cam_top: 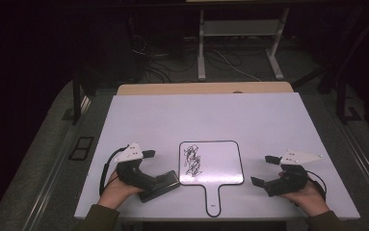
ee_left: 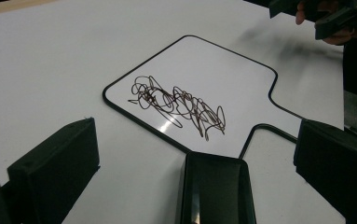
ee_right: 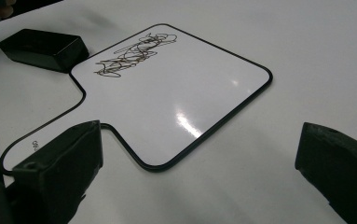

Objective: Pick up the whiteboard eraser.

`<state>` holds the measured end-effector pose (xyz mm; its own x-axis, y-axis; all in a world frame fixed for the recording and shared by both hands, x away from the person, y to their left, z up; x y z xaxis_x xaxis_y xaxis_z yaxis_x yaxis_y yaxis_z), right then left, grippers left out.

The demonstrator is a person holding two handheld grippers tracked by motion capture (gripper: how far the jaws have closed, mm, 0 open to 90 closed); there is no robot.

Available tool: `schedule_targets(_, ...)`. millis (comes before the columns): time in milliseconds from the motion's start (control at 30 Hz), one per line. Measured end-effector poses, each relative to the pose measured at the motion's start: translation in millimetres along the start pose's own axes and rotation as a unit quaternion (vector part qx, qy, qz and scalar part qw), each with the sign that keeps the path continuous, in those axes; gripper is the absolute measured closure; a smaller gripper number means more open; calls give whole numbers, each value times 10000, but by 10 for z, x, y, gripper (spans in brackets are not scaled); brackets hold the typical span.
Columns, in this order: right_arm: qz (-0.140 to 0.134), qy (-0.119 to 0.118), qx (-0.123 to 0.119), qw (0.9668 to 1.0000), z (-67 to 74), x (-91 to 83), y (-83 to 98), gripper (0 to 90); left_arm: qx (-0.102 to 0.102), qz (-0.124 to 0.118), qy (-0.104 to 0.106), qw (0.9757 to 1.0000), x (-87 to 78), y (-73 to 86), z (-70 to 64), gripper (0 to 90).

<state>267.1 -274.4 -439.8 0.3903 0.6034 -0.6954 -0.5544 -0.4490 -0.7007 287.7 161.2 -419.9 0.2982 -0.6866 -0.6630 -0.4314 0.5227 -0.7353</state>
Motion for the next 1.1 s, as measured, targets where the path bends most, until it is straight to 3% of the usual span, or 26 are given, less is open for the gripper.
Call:
schedule_targets(600,73,30,8,10000,16,21,5,0,66,245,93,9996,43,34,-133,35)
schedule_targets(867,83,17,-3,10000,21,29,3,0,144,529,55,9985,41,138,-150,127)
schedule_targets(1100,88,20,-3,10000,21,28,5,0,160,792,-47,9967,73,202,-138,144)
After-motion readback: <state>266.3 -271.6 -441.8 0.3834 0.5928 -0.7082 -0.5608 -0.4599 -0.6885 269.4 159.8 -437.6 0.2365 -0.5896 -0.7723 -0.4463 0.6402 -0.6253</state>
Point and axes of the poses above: each handheld gripper's, and its own axes: x roughly forward along the jaws, y roughly out of its underside, z roughly to its left, the point moved 2 cm from there along x, roughly forward along the jaws, and after that the axes turned 13 degrees about z, right-handed, at the moved point
